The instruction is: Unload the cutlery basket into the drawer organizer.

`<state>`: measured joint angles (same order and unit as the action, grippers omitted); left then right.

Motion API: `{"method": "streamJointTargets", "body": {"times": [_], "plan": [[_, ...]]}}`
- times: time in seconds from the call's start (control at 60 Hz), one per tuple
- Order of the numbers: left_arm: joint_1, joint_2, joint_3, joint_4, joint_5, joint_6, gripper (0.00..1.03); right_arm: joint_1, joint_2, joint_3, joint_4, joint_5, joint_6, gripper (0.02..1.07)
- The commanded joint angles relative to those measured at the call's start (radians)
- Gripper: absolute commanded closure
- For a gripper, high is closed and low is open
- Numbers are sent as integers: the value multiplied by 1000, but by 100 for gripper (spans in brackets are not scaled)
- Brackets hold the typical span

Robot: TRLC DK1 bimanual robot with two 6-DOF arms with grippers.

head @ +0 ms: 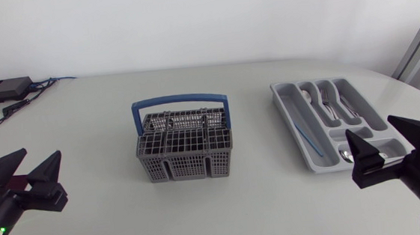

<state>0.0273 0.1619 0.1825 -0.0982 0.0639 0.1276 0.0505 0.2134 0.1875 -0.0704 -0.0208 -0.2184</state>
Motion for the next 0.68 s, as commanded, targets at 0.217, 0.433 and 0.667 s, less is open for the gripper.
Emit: {"method": "streamJointTargets", "body": {"times": [0.217, 0.433, 0.667], "plan": [[-22, -124, -142, 77, -50, -102, 4, -39, -161, -146, 56, 18, 173, 6], [-27, -162, -183, 98, -64, -128, 4, -51, -213, -187, 70, 21, 218, 6], [-27, -162, -183, 98, -64, -128, 4, -51, -213, -187, 70, 21, 218, 6]]}}
